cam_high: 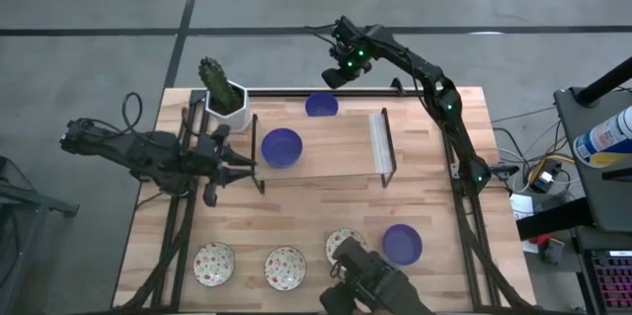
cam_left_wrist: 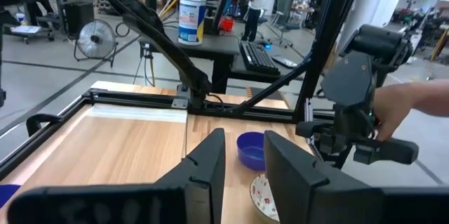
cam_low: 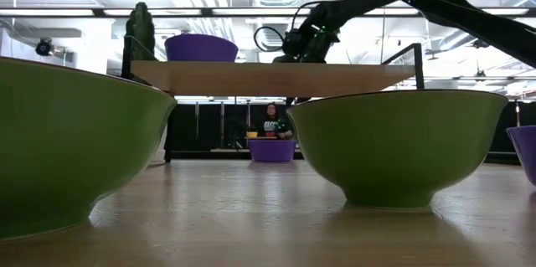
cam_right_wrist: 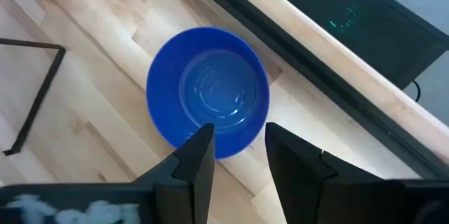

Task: Pick & Place Mini bowls
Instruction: Stack the top blue bowl on the blue bowl on the shelf

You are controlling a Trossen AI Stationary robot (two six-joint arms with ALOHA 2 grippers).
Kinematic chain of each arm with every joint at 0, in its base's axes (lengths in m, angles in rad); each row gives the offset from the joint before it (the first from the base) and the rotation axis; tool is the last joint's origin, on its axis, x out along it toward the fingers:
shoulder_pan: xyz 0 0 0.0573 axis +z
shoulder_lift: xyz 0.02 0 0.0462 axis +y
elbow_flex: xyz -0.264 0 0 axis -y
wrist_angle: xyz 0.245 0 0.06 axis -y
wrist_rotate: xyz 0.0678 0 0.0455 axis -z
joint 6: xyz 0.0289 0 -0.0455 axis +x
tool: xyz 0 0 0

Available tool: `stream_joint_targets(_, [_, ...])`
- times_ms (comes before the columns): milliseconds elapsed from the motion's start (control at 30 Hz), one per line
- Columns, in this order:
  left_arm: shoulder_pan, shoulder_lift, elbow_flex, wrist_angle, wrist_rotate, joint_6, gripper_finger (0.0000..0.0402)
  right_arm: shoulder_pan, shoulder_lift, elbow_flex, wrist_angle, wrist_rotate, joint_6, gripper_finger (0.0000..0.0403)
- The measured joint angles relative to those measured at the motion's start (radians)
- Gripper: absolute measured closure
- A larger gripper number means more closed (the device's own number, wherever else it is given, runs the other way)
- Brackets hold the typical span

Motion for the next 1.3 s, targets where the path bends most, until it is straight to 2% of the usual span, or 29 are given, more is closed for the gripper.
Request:
stream_joint_targets(233, [0.0, -0.044, -0.013, 0.003, 0.001, -0.015, 0.0307, 0.012, 0.0, -0.036, 0.002, 0.0, 0.002, 0.028])
stream_joint_targets(533, [0.0, -0.045, -0.014, 0.001, 0.031, -0.036, 0.0307, 0.038, 0.0, -0.096, 0.06, 0.048, 0.005, 0.028])
stream_joint_targets(1300, [0.0, -0.051, -0.014, 0.002, 0.047, -0.041, 0.0307, 0.04, -0.001, -0.246, 0.158, 0.05, 0.038, 0.028])
